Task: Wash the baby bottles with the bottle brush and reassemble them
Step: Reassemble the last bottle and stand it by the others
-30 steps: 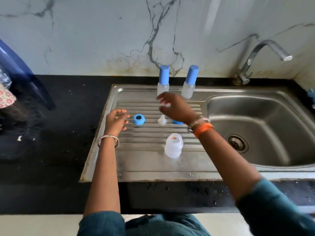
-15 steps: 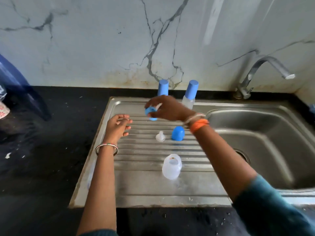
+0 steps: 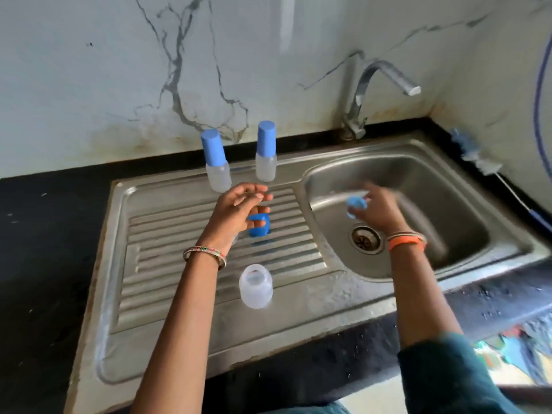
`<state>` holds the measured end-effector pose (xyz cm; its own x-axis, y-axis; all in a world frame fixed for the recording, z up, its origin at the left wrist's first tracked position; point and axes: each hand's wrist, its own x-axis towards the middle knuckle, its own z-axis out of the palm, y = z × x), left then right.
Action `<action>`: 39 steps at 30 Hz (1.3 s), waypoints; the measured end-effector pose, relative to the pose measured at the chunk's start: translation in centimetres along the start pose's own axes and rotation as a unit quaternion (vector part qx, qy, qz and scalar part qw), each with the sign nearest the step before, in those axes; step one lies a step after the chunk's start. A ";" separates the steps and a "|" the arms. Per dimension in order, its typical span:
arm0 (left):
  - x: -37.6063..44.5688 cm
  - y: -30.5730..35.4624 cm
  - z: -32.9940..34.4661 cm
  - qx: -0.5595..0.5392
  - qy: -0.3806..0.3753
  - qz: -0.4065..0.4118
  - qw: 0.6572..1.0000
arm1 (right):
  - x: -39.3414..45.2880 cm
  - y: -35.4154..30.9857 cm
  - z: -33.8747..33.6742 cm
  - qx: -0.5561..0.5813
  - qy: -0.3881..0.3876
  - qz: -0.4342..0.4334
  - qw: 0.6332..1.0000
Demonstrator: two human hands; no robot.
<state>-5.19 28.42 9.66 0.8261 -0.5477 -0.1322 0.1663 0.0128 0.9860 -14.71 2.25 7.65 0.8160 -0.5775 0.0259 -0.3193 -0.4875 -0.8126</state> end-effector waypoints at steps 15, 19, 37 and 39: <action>-1.8 -0.8 -8.2 -0.228 0.088 -0.035 0.969 | -1.6 -11.7 14.1 -0.017 -0.196 -0.216 0.956; -2.2 -1.2 -9.9 -0.197 0.114 -0.033 0.973 | -0.9 -11.2 17.2 -0.247 -0.358 -0.303 0.848; -0.2 -1.2 -3.5 -0.237 -0.043 -0.038 0.970 | 2.7 0.0 -2.5 -0.021 0.032 0.223 0.974; -0.3 -1.0 -3.0 -0.220 -0.057 -0.044 0.973 | 2.1 -0.2 -4.7 0.215 -0.019 0.212 0.953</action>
<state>-4.04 31.09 8.42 0.7373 -0.6520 -0.1768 0.4685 0.3050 0.8291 -15.20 -1.98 10.63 0.6771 -0.6342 -0.3734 -0.4046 0.1030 -0.9087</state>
